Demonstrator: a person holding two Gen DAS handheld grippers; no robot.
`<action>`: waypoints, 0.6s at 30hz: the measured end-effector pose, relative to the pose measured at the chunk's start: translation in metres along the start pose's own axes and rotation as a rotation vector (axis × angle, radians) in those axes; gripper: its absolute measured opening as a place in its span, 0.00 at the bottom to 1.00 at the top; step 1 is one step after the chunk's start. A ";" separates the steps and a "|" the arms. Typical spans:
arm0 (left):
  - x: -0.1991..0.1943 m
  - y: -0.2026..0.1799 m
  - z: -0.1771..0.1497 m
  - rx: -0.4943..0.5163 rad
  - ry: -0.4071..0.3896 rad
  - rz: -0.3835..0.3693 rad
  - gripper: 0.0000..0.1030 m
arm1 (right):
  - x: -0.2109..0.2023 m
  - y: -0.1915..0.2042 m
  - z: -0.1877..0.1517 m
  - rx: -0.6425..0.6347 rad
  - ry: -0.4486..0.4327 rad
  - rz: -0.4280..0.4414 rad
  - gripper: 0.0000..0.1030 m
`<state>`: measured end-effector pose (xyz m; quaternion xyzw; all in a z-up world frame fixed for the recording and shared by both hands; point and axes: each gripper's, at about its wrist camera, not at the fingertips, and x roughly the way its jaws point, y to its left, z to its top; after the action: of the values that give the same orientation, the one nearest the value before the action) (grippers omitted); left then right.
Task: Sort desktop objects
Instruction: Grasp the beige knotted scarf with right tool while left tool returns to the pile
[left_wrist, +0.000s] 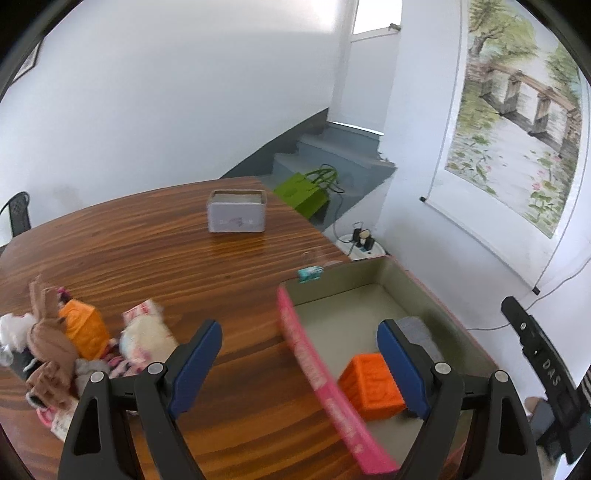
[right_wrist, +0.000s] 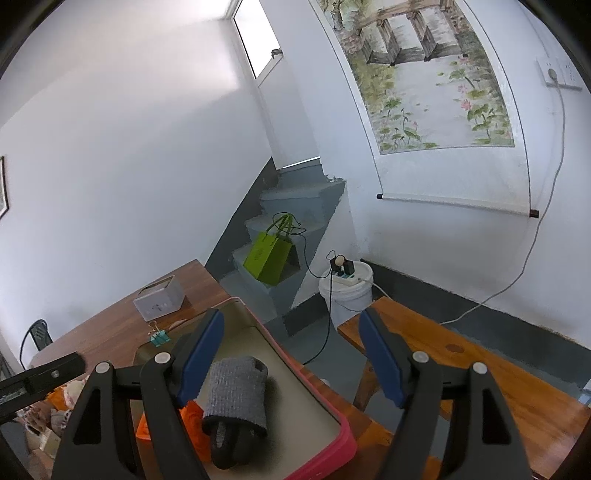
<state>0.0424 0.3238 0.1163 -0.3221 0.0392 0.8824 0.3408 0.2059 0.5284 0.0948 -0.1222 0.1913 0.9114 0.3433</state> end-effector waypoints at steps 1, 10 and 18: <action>-0.002 0.005 -0.002 -0.006 0.000 0.011 0.85 | 0.001 0.001 -0.001 -0.008 0.001 -0.004 0.77; -0.032 0.065 -0.017 -0.078 -0.008 0.114 0.85 | 0.001 0.011 -0.006 -0.063 -0.024 -0.040 0.77; -0.066 0.141 -0.029 -0.190 -0.039 0.218 0.86 | -0.003 0.028 -0.012 -0.153 -0.093 -0.111 0.77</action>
<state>0.0072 0.1695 0.1114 -0.3293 -0.0162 0.9200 0.2117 0.1904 0.5022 0.0929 -0.1159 0.0977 0.9076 0.3915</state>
